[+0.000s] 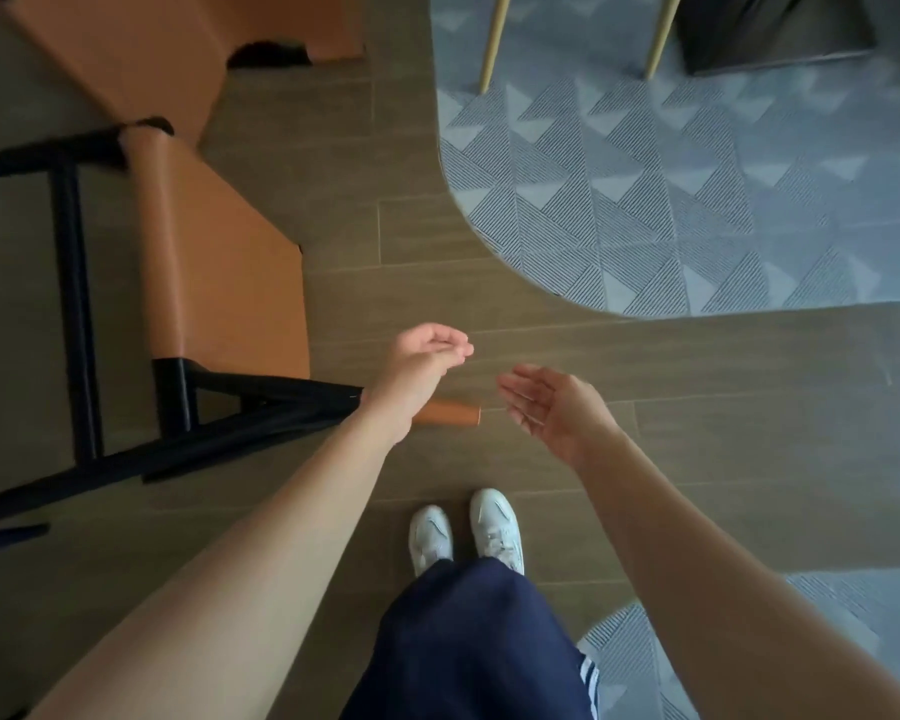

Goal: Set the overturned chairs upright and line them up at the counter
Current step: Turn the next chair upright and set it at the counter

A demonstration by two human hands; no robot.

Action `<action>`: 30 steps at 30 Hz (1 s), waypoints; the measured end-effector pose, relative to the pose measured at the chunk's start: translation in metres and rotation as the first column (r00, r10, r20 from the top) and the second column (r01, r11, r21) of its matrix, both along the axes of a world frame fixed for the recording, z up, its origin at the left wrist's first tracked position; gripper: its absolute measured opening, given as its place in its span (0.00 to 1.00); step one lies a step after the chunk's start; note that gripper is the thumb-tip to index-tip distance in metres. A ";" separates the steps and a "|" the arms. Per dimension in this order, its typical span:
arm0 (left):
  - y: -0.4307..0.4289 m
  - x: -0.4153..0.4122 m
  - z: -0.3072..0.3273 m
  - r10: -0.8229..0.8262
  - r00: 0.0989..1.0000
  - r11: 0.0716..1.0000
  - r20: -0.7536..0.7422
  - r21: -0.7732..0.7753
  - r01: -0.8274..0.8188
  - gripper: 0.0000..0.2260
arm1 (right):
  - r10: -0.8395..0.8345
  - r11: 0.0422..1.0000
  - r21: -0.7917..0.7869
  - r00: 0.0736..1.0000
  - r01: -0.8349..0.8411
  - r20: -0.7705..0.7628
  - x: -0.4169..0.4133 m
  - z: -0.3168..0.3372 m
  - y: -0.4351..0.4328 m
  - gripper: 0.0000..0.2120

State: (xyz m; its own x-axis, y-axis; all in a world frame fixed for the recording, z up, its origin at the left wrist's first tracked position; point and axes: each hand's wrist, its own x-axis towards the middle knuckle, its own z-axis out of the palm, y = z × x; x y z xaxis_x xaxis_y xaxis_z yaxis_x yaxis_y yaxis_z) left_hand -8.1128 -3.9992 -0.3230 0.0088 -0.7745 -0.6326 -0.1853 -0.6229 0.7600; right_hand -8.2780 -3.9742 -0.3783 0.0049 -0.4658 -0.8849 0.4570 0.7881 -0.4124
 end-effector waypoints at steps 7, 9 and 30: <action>0.002 -0.017 -0.094 -0.382 0.875 0.914 0.296 -0.019 0.405 0.09 | -0.052 0.997 0.052 0.999 0.052 0.000 0.000 -0.101 0.003 0.09; 0.007 -0.019 -0.114 -0.591 0.675 0.766 0.443 0.044 0.642 0.16 | -0.073 0.995 0.072 0.997 0.071 0.017 0.004 -0.121 0.007 0.08; 0.017 -0.004 -0.157 -0.578 0.041 0.395 0.815 0.234 0.888 0.13 | -0.333 0.911 0.298 0.935 0.285 0.124 0.049 -0.154 0.023 0.08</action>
